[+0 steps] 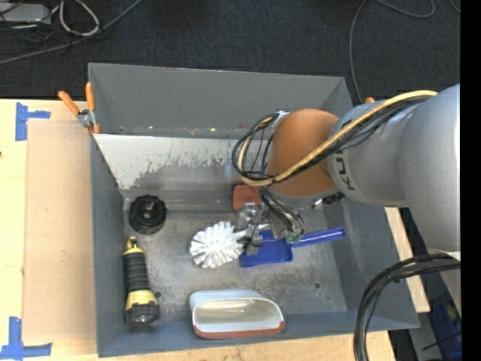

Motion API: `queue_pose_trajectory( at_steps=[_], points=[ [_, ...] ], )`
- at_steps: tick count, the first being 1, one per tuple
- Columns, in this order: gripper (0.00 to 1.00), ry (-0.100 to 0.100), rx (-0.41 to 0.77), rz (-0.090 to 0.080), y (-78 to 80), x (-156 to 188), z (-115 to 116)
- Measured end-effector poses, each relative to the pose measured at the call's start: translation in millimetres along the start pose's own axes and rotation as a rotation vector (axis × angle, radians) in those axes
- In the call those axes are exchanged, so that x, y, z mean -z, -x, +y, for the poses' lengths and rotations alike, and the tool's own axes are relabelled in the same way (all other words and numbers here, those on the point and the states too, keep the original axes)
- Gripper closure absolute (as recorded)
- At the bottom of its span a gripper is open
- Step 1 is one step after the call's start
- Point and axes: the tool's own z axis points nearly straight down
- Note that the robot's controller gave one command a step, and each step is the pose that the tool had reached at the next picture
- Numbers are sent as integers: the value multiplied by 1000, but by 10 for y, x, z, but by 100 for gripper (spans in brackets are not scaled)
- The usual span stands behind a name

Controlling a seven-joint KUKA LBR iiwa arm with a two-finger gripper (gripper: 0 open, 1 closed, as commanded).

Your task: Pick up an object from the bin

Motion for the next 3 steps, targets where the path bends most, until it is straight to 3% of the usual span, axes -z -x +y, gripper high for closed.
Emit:
queue_pose_trajectory(
  at_steps=[1,2,3],
  points=[
    [100,0,-8,6,5,600,73],
    [100,0,-5,-1,21,750,80],
    [100,0,74,-3,49,59,56]
  ],
)
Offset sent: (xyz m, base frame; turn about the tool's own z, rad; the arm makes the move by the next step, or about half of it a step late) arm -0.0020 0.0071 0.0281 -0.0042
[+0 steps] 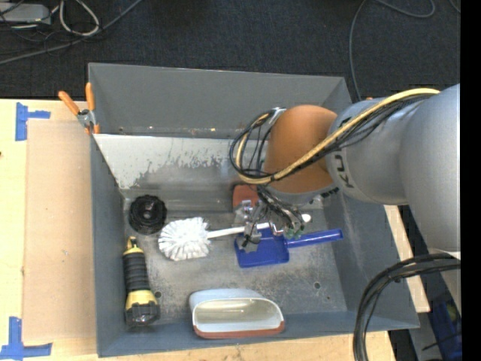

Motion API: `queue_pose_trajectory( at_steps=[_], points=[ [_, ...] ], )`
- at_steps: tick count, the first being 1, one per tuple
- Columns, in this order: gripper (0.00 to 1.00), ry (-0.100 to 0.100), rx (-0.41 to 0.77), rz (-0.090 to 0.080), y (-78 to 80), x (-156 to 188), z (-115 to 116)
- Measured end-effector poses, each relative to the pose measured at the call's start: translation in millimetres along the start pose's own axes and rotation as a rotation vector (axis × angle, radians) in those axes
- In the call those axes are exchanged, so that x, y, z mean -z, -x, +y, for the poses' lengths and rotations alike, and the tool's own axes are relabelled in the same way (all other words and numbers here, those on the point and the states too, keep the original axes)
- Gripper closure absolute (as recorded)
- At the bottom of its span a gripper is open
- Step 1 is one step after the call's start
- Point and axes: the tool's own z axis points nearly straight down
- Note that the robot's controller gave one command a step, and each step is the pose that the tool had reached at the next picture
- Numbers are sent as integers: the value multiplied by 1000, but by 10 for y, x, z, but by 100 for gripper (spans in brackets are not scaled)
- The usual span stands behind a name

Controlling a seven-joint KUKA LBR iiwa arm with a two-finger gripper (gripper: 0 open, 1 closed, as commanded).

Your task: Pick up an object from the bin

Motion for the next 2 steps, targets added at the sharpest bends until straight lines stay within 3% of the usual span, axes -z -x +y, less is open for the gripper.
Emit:
queue_pose_trajectory(
  at_steps=[1,2],
  points=[
    [100,1,-17,8,-58,462,0],
    [100,2,3,12,-36,1202,40]
  ],
)
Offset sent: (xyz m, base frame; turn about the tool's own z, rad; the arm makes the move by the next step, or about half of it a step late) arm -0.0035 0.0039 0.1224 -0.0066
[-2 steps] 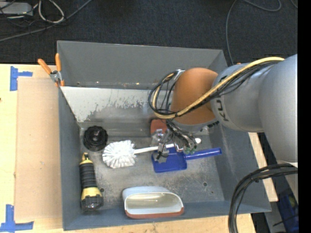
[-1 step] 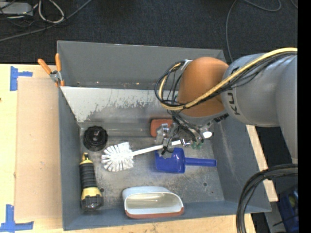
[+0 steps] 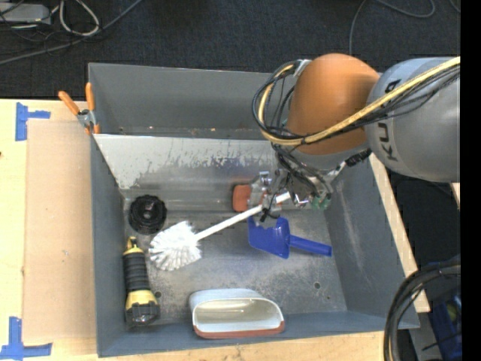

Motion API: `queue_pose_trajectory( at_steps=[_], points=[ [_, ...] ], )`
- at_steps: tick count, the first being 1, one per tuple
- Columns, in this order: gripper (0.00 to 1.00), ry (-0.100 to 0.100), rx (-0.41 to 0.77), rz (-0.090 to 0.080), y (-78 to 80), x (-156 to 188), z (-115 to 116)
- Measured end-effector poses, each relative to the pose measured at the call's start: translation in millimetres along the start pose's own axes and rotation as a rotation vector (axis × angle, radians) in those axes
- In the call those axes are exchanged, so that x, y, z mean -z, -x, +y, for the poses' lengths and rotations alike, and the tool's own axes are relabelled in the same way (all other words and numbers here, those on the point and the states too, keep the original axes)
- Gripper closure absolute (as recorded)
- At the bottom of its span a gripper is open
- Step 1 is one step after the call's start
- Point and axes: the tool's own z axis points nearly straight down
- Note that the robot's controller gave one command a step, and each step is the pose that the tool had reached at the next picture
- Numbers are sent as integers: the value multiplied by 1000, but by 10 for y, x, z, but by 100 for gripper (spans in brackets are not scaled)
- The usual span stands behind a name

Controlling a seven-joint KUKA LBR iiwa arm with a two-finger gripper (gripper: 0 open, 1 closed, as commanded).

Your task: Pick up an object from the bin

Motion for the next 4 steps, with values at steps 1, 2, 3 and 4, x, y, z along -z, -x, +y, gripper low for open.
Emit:
queue_pose_trajectory(
  at_steps=[1,2,3,4],
  points=[
    [100,-1,125,-8,64,-646,-171],
    [100,0,147,1,-47,-871,-128],
    [100,-1,399,-2,114,-685,140],
    [100,3,457,3,37,-212,70]
  ],
)
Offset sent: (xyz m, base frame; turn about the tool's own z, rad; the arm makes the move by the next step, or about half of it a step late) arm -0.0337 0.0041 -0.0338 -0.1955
